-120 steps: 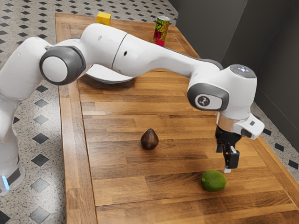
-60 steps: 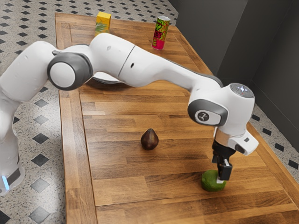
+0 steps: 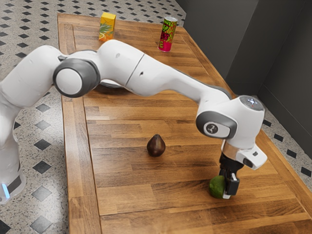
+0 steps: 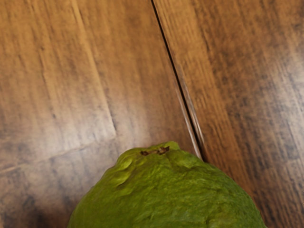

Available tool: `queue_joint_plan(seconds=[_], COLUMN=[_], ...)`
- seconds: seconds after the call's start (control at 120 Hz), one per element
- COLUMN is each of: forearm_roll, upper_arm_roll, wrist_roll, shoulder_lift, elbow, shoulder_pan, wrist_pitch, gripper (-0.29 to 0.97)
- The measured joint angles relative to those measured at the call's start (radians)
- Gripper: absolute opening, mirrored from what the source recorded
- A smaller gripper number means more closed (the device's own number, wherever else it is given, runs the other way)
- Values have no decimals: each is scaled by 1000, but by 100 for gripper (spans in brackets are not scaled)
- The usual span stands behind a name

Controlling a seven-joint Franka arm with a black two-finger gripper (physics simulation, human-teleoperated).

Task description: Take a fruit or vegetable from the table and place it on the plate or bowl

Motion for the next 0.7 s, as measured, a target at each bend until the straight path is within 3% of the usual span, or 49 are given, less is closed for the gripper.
queue_joint_plan(seconds=[0.183, 0.308, 0.517, 0.7], forearm_roll=[-18, -15, -10, -22], upper_arm_roll=[0, 0, 1, 85], wrist_roll=[-2, -9, -23, -61], shoulder_lift=[11, 6, -33, -80], elbow=[0, 1, 10, 12], shoulder_pan=[0, 0, 4, 8], wrist_pitch=[3, 4, -9, -71], gripper=[42, 34, 34, 35])
